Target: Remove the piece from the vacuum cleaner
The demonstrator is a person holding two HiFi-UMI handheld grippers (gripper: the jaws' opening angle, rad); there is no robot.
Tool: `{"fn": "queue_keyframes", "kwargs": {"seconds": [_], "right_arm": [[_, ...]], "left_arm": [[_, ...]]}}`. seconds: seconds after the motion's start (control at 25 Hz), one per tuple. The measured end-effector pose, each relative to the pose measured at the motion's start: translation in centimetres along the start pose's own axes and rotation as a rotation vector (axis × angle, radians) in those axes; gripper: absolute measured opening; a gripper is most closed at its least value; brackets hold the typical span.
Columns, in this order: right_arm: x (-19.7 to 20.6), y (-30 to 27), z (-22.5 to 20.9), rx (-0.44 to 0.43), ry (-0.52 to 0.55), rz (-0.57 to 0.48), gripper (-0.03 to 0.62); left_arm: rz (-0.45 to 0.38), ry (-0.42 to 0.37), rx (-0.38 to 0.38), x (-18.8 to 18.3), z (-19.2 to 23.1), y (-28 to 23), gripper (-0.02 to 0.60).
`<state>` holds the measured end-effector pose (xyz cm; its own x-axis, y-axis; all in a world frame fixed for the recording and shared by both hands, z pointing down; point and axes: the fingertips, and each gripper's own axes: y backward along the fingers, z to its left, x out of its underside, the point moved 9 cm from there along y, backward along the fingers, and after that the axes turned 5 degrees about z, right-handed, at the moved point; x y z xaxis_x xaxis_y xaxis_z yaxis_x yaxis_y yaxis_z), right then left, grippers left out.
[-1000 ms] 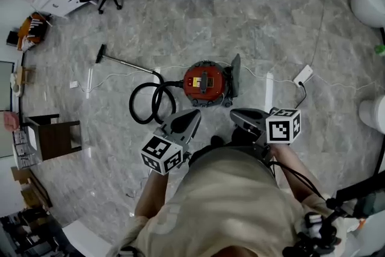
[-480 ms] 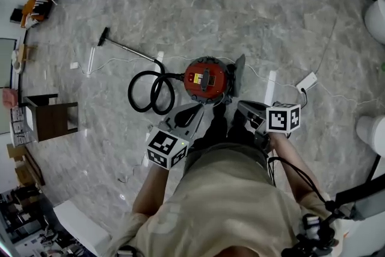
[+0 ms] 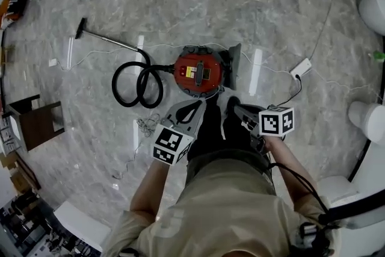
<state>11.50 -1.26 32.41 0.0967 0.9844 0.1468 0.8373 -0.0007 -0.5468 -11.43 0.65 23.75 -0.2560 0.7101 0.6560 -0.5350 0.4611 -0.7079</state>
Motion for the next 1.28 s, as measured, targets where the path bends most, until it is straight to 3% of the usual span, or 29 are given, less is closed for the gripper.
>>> {"fn": "queue_keyframes", "kwargs": {"seconds": [0.24,0.44,0.72,0.96,1.0,1.08,1.16,1.28], "right_arm": [[-0.3,-4.1,-2.2,0.006,-0.032,0.011,0.002],[-2.3,-6.9,-5.8,0.038,-0.073,0.001,0.003],[-4.0,-10.4,-12.2,0.151,-0.108,-0.042,0.003],[-5.9,-11.5,-16.3,0.231,-0.138,-0.113,0.006],[-6.1,-11.9,-16.9,0.229,-0.136,-0.108,0.042],[-6.4,-12.8,-18.3,0.226,-0.132,-0.075,0.174],[-6.5,-13.7,-20.0,0.256,-0.135,-0.045,0.217],[-6.9,-15.2,-22.4,0.33,-0.123,-0.029,0.23]], "left_arm": [[0.029,0.061,0.074,1.2,3.5,-2.8,-0.005],[0.097,0.063,0.107,3.0,5.6,-5.5,-0.005],[0.143,0.052,0.159,6.2,7.3,-9.8,-0.005],[0.13,0.036,0.187,6.5,8.2,-13.4,-0.004],[0.131,0.042,0.191,6.6,8.5,-13.9,-0.004],[0.143,0.052,0.198,7.2,8.8,-14.8,-0.005],[0.16,0.06,0.207,7.9,9.2,-15.6,-0.005],[0.19,0.053,0.218,9.2,9.5,-16.9,-0.005]]}}
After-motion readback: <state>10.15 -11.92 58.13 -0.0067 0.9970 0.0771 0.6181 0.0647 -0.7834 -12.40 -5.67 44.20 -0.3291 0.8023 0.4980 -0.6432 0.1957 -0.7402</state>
